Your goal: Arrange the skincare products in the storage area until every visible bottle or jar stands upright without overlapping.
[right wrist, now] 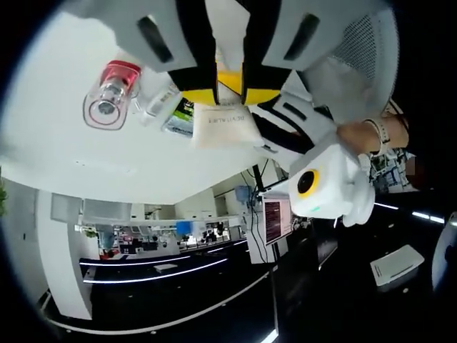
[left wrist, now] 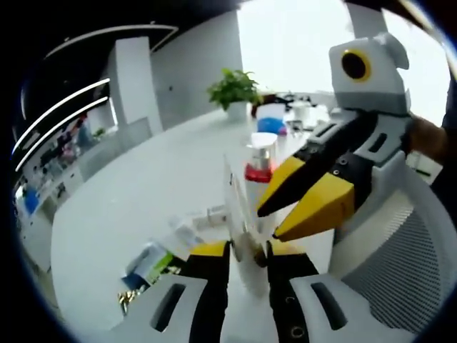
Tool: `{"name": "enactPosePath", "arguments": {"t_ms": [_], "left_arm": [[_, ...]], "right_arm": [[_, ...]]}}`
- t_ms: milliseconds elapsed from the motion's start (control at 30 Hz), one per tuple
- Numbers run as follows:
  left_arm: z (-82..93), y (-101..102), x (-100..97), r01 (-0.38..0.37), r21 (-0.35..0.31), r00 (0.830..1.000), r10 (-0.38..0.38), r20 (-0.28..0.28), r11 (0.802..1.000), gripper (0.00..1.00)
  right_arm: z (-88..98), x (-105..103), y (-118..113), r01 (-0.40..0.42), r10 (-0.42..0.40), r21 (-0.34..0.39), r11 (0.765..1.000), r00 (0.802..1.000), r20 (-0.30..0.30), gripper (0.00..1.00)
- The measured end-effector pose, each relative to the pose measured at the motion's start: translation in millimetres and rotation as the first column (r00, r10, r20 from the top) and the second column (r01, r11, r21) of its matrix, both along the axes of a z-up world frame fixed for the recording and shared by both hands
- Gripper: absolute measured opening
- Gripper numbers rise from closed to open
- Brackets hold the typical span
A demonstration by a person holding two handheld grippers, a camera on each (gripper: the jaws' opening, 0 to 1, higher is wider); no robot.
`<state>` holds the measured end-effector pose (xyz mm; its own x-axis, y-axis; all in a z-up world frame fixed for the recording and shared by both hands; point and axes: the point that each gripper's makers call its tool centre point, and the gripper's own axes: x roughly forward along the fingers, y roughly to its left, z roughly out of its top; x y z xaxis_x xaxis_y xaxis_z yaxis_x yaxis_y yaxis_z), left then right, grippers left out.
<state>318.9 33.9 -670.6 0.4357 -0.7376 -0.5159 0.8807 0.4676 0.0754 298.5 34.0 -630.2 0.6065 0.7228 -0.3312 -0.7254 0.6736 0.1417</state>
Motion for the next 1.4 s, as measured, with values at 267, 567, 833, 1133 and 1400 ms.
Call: {"name": "enactPosePath", "arguments": {"t_ms": [267,567,833,1133,1400], "left_arm": [[-10.1,1,-1.3,0.019,0.020,1.000,-0.019,-0.011,1.000,0.17],[-36.6,5,-3.7,0.048,0.079,0.997,-0.043,-0.061,0.996,0.17],[-47.3,9,-4.6,0.061,0.101,0.995,-0.053,-0.087,0.993,0.17],[-48.0,7,-1.2,0.149,0.103,0.987,-0.141,-0.081,0.983,0.16],[-47.6,1,6.2,0.243,0.106,0.970,-0.238,-0.059,0.964,0.16]], "right_arm": [[-4.5,-5,-18,0.013,-0.012,0.013,1.000,0.999,-0.043,0.15],[-9.8,-9,-52,0.066,-0.068,-0.033,0.997,0.996,-0.065,0.17],[-15.7,-5,-79,0.125,-0.129,-0.057,0.990,0.989,-0.070,0.23],[-22.4,6,-99,0.165,-0.172,-0.090,0.982,0.983,-0.067,0.33],[-25.1,11,-104,0.170,-0.177,-0.086,0.982,0.981,-0.077,0.25]]}}
